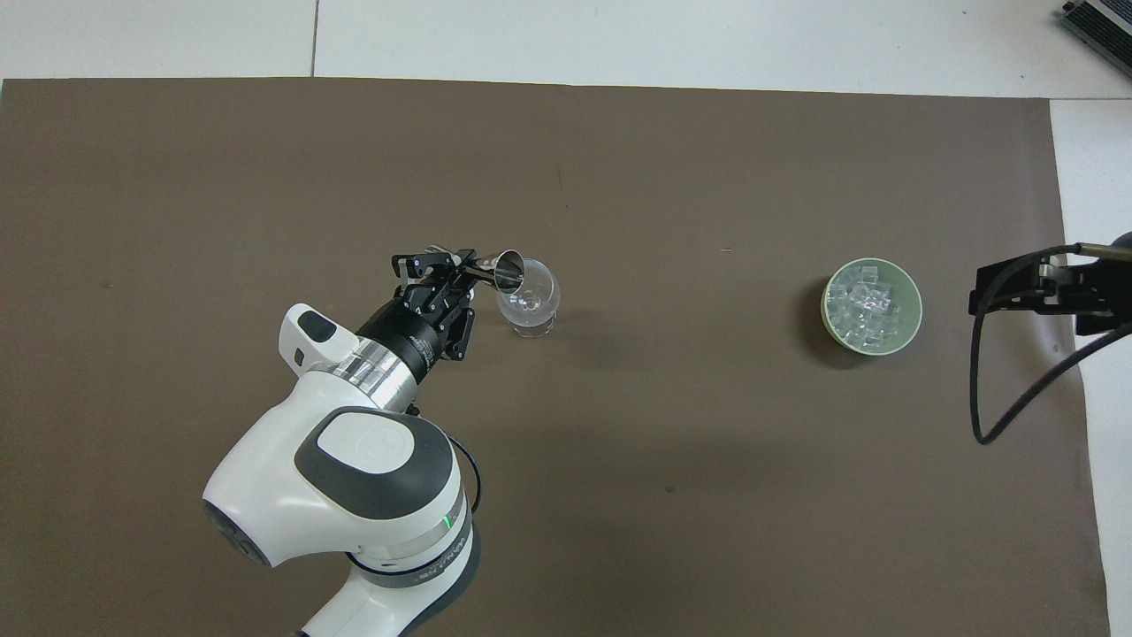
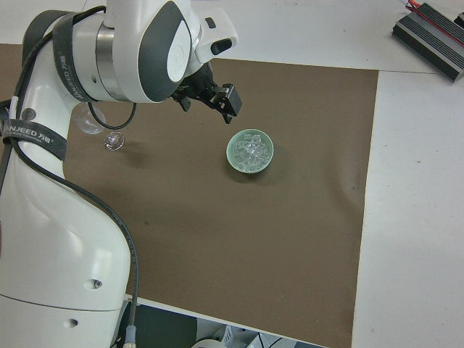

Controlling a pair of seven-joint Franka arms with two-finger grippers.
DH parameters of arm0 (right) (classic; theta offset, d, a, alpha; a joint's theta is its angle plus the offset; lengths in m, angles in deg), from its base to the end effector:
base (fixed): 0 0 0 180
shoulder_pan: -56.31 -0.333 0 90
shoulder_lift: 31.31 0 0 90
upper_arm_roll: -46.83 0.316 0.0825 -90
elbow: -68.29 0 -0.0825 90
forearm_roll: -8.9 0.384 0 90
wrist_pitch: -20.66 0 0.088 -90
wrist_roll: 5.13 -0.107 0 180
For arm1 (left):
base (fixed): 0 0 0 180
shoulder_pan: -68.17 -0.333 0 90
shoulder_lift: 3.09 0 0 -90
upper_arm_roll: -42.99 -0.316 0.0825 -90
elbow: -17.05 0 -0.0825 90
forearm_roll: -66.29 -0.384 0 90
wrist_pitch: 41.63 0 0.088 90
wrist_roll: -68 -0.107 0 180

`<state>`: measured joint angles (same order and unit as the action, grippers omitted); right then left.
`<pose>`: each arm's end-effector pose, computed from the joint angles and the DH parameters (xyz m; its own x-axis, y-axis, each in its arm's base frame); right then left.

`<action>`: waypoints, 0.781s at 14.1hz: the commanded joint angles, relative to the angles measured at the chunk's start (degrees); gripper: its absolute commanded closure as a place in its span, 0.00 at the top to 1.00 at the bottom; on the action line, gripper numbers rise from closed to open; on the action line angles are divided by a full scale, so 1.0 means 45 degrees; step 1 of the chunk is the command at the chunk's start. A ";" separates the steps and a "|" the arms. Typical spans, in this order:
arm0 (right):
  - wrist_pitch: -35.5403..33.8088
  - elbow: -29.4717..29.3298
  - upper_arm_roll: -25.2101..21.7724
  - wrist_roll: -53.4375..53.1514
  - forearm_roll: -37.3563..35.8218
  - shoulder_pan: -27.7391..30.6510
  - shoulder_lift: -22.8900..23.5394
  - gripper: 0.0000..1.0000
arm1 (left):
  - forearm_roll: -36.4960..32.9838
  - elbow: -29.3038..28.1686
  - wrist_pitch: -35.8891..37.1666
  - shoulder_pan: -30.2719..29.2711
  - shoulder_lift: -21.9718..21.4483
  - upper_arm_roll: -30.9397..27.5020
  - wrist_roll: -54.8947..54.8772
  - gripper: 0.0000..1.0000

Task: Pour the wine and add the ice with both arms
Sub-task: 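Tilt the jigger over the clear glass with the left gripper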

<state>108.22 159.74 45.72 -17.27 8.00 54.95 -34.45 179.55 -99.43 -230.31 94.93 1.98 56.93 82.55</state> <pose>0.5331 0.0003 0.6387 0.9784 -0.2066 -0.0097 -0.2064 -0.9783 0.0171 0.4711 -0.2769 0.4261 0.1665 0.8722 -0.4599 0.6954 0.2268 0.6819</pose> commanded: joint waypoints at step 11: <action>-0.0142 0.0147 0.0052 0.0334 0.0161 0.0088 -0.0201 1.00 | -0.0366 0.0455 -0.0748 0.0380 0.0339 -0.0129 -0.0733 0.00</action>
<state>108.22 159.74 45.72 -17.27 8.00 54.95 -34.45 178.78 -98.86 -231.54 95.32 2.53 56.97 79.69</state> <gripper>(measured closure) 0.000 0.784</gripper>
